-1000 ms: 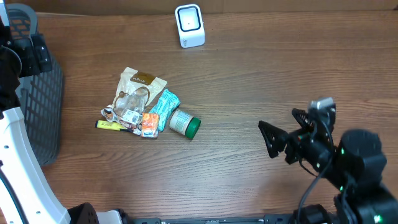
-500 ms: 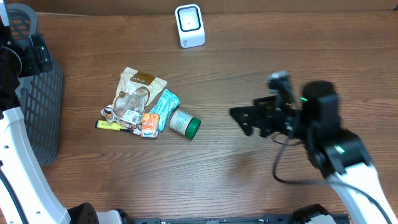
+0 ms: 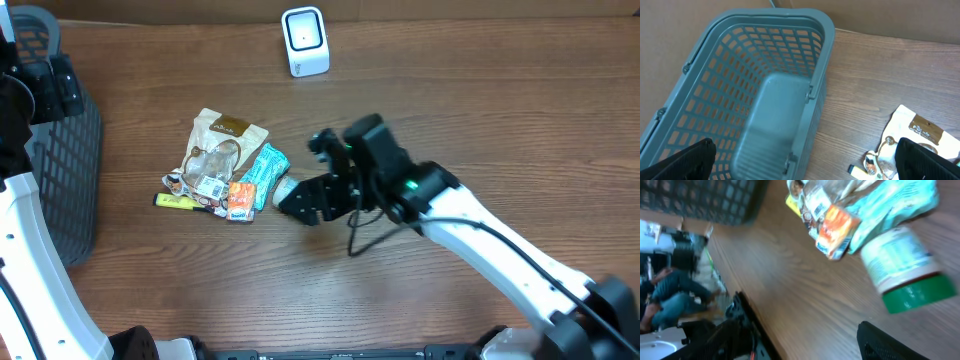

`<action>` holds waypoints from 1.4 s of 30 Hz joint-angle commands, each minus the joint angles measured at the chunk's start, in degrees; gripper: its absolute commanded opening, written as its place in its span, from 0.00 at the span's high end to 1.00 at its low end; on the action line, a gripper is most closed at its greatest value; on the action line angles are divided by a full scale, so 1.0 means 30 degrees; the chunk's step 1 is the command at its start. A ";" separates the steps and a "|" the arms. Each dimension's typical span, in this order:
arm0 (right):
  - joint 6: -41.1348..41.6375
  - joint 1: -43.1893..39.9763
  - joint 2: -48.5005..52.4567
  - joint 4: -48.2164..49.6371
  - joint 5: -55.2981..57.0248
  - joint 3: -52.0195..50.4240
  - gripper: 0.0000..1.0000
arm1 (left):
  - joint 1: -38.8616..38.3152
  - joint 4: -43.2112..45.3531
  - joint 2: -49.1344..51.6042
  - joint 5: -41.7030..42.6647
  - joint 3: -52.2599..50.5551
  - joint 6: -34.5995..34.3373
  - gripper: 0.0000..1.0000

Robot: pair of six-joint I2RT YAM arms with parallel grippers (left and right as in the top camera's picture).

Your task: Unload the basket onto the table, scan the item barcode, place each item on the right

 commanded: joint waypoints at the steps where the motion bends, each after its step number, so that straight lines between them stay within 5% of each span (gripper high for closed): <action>1: -0.0882 0.0503 0.1129 -0.1056 0.0780 0.2208 0.22 | 0.0102 0.0080 0.0102 -0.0109 0.0095 0.0277 0.00; 7: -0.1559 0.1042 0.2200 -0.2266 0.3009 0.2936 0.22 | 0.0102 0.0073 0.0102 -0.0109 0.0095 0.0277 0.00; 15: -0.5865 0.1049 0.3563 -0.3126 0.7176 0.2922 0.17 | 0.0102 0.0073 0.0102 -0.0109 0.0095 0.0277 0.00; 22: -1.0331 0.1027 0.4707 -0.2178 0.7074 0.2922 0.10 | 0.0102 0.0073 0.0102 -0.0109 0.0095 0.0277 0.00; 42: -1.2932 -0.1180 0.7242 -0.0459 0.1668 0.2936 0.06 | 0.0095 0.0073 0.0102 -0.0109 0.0095 0.0277 0.00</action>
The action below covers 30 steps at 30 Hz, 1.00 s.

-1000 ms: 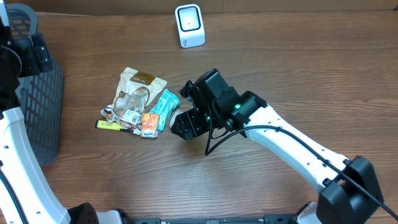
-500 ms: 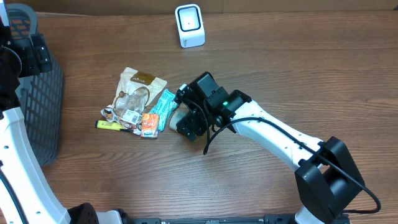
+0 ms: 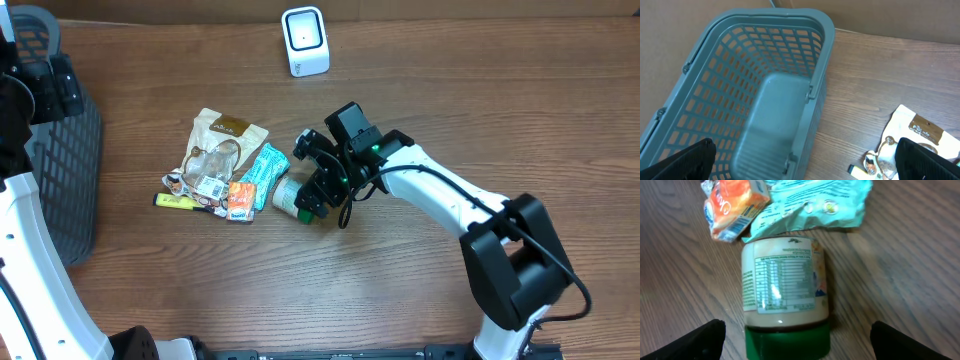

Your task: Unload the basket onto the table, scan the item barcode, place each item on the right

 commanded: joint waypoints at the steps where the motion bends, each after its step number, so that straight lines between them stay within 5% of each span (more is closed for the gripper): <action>1: -0.0554 0.0160 0.0510 0.0393 -0.1421 0.0459 0.06 | 0.0087 0.0073 0.0102 -0.0109 0.0095 0.0270 0.00; 10: 0.0117 0.0189 0.1880 0.1450 -0.3053 0.0466 0.07 | 0.0095 0.0066 0.0102 -0.0109 0.0095 0.0270 0.00; 19: 0.2871 0.0131 0.1880 -0.0233 -0.3381 0.0466 0.26 | 0.0087 0.0066 0.0102 -0.0109 0.0095 0.0270 0.00; 30: 0.5355 -0.0117 0.1872 -0.0029 -0.3111 0.2004 0.19 | 0.0109 0.0066 0.0102 -0.0109 0.0095 0.0270 0.00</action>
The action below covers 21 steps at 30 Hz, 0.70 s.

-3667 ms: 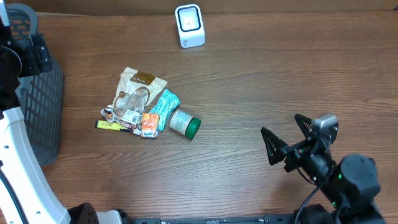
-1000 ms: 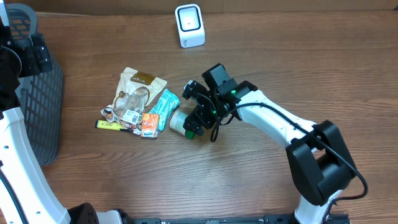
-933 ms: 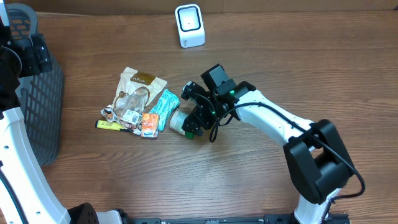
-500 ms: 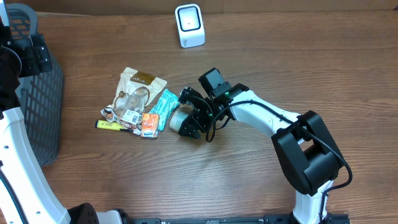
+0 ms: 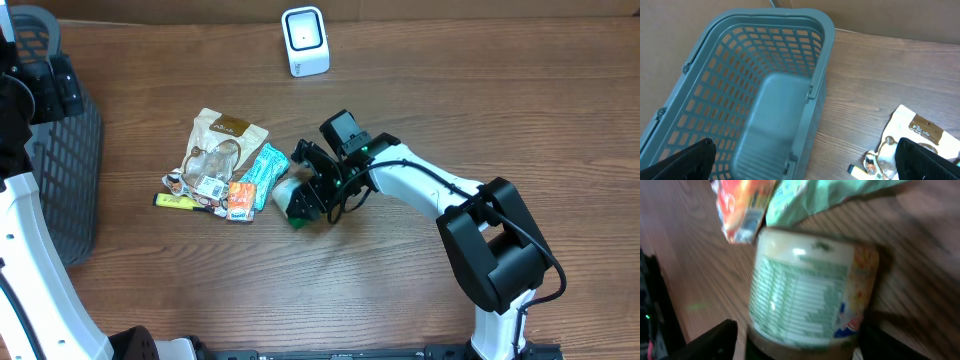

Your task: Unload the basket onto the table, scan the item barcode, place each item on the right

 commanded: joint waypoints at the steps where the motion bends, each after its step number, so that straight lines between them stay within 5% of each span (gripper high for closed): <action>1: 0.1107 -0.0160 0.0000 0.0102 0.0109 0.1814 0.19 | 0.0109 0.0066 0.0102 -0.0109 0.0095 0.0270 0.00; 9: 0.0896 0.0000 0.0284 -0.0605 0.2244 0.3089 0.16 | 0.0102 0.0066 0.0102 -0.0109 0.0095 0.0270 0.01; 21: -0.4393 0.0510 0.1027 -0.2601 0.2696 0.3089 0.20 | 0.0102 0.0066 0.0102 -0.0109 0.0095 0.0270 0.00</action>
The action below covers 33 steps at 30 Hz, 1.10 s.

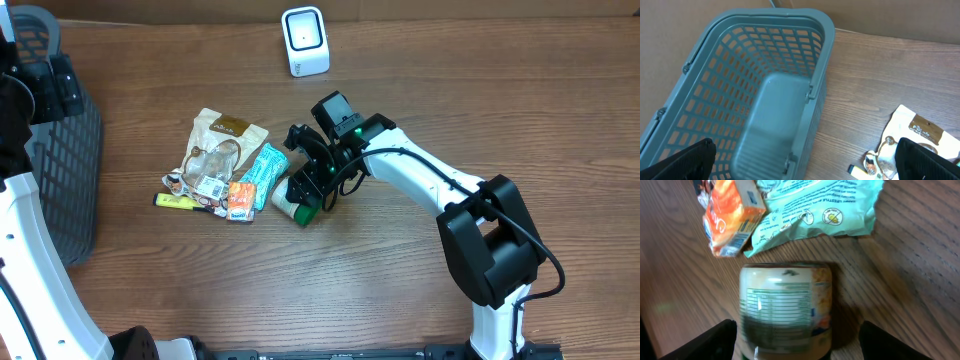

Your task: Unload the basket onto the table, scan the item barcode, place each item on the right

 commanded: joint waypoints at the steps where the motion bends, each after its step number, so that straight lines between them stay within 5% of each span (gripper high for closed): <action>1: -0.1574 0.0452 0.0495 0.0087 0.0328 0.0204 0.22 | 0.0102 0.0066 0.0102 -0.0109 0.0095 0.0277 0.00; 21: -0.1093 0.1013 0.0969 0.0707 0.0080 0.0131 0.31 | 0.0102 0.0066 0.0102 -0.0109 0.0095 0.0277 0.00; 33: 0.0685 -0.1435 0.0969 0.1093 0.1566 0.0138 0.28 | 0.0102 0.0066 0.0102 -0.0109 0.0095 0.0277 0.00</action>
